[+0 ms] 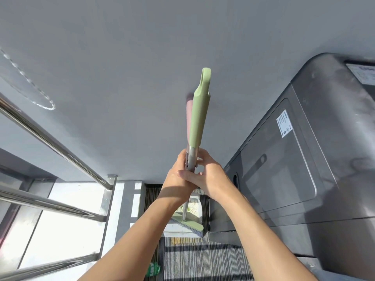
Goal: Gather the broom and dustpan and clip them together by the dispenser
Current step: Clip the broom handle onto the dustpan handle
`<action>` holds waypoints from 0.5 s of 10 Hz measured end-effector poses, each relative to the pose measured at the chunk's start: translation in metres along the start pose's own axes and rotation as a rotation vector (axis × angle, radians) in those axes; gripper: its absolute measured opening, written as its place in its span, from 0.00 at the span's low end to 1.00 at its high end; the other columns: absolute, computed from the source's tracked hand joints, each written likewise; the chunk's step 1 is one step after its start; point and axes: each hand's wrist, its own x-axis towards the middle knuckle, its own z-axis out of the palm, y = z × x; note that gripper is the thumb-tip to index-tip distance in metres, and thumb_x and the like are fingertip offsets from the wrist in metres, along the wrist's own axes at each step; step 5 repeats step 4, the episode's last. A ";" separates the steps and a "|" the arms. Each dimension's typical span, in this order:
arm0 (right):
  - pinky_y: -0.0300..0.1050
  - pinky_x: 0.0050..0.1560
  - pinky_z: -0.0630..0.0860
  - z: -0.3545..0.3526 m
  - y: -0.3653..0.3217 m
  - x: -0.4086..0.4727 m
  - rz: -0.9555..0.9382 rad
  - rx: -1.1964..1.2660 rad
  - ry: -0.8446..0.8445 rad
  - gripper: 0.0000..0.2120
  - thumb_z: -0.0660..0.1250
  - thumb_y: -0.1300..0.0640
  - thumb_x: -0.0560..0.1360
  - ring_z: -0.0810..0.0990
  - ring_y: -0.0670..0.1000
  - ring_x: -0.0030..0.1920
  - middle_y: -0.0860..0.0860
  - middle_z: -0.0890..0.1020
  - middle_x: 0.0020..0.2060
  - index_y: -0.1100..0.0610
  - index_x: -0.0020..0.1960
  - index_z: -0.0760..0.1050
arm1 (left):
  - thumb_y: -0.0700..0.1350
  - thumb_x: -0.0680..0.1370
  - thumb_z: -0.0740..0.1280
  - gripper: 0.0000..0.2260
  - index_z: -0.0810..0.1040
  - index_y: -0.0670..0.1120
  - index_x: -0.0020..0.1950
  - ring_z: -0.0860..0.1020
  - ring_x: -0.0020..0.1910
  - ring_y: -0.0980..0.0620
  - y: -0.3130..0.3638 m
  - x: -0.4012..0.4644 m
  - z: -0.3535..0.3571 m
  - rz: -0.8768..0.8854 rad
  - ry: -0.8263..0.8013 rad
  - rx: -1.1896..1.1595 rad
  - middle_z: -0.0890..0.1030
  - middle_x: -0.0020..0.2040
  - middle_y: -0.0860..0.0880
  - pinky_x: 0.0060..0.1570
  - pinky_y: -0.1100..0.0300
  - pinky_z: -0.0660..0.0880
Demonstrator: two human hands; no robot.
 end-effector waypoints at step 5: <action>0.53 0.73 0.63 -0.006 0.002 -0.043 -0.051 0.061 0.077 0.54 0.74 0.29 0.55 0.61 0.42 0.74 0.39 0.65 0.74 0.42 0.75 0.57 | 0.54 0.61 0.73 0.47 0.54 0.56 0.76 0.63 0.72 0.56 0.009 -0.044 -0.028 -0.145 0.012 -0.129 0.62 0.75 0.52 0.66 0.49 0.70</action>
